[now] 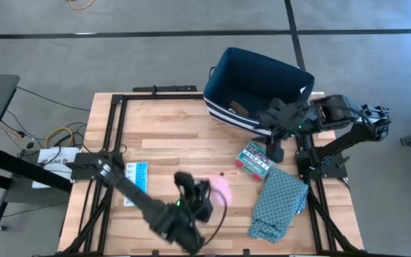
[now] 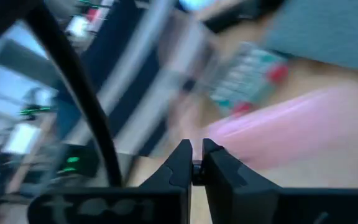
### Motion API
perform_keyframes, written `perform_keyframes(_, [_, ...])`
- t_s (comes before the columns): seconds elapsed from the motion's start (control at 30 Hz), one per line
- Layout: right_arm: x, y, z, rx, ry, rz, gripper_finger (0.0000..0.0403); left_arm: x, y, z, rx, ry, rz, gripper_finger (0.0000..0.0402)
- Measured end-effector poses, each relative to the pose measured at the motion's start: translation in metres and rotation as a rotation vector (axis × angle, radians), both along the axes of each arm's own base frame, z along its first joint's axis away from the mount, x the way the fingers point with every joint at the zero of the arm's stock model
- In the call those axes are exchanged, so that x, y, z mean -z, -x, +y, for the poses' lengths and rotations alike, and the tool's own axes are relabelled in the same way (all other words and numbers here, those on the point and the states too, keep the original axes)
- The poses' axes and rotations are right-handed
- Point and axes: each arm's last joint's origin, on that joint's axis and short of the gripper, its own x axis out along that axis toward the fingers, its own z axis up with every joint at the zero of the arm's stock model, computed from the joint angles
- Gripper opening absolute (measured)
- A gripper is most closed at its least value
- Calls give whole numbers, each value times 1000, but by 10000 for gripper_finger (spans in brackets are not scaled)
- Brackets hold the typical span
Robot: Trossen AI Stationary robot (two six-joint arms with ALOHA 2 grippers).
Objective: Pick & place medical supplies in basket/bin
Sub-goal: Put the pink pill organizer into the white bin
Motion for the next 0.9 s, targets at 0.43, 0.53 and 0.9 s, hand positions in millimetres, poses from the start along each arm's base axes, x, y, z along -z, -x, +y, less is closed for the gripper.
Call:
perform_keyframes(0.43, [3, 24, 56, -5, 52, -16, 175, -85, -75, 188, -187, -20, -179, 7])
perform_keyframes(0.53, [5, 34, 67, 31, 86, -32, 175, -103, -93, 237, -49, 53, -314, 7])
perform_keyframes(0.9, [18, 68, 88, 108, 132, -33, 175, -102, -85, 384, -16, 186, -449, 8])
